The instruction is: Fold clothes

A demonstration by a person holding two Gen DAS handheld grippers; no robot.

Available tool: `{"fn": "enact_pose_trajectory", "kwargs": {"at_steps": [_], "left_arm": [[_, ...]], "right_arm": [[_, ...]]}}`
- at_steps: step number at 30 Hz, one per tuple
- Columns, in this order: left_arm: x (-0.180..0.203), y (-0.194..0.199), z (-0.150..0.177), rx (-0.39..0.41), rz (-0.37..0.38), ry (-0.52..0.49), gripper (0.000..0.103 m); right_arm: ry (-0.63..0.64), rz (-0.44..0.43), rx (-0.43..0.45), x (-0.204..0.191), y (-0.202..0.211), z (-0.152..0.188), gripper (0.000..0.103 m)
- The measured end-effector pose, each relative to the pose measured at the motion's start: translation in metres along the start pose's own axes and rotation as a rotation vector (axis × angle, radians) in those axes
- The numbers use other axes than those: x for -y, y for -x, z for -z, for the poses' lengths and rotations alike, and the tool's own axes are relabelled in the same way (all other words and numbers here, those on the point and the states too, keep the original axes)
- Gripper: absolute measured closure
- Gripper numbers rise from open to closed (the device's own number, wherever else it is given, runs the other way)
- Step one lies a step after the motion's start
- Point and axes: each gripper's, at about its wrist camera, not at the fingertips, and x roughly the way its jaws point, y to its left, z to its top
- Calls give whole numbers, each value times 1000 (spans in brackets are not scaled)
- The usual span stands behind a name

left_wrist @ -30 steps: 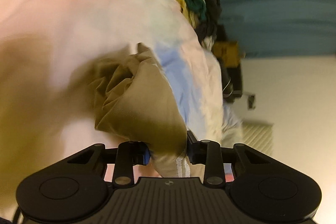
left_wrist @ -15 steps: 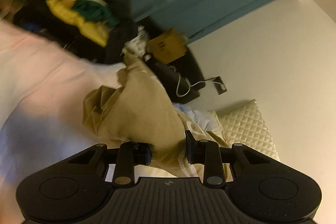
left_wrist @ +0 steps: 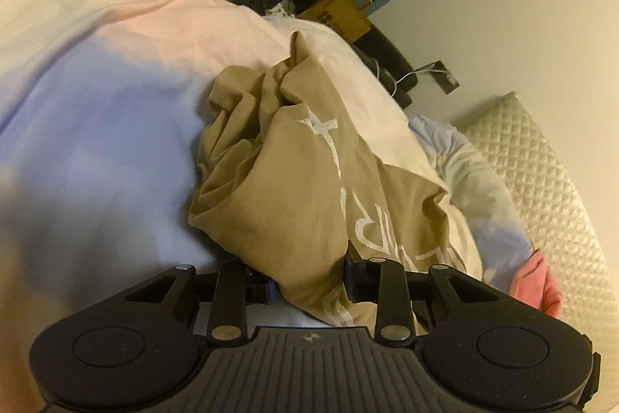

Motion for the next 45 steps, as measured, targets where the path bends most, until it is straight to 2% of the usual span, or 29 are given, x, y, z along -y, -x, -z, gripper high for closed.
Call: {"fn": "enact_pose_trajectory", "kwargs": {"at_steps": [2,4,5,7,11,15,22,25,26,27,28,29,33,37,41,45], "left_arm": [[4,-1,-2,-19,-25,-21,63],[14,6,-5,-34,-57,-65,48],[21,13,-6,-40,-75,-90,44],[35,28,-8,-50,-109,-141,27],[61,60,-9,-45,-152,-230,21],[90,103,-7,-22,-202,-288,18],[149,205,5,102,-192,-364,3],[172,247,17,157,-193,-399,0],[179,261,21,175,-195,-411,0],[185,275,25,187,-197,-425,0],[190,289,31,204,-204,-449,0],[195,303,37,221,-210,-473,0],[206,354,61,288,-236,-556,0],[206,399,86,345,-241,-578,0],[202,429,111,390,-264,-601,0],[194,441,131,418,-267,-616,0]], "right_arm": [[-20,21,-12,0,-2,-2,82],[-45,45,-26,-1,-3,-3,80],[-59,61,-36,-2,-3,-4,79],[-90,102,-66,-7,-1,-8,77],[-113,190,-117,1,44,1,77],[13,230,-133,-29,84,14,77],[270,187,-60,-97,163,44,76],[364,156,-15,-124,190,57,75],[394,147,2,-132,200,61,66],[423,137,23,-140,211,67,46],[450,126,48,-147,223,73,34],[475,113,75,-153,235,80,17],[562,62,136,-168,274,105,16],[634,46,179,-174,302,131,16],[722,39,238,-173,319,161,16],[800,30,288,-168,326,190,16]]}}
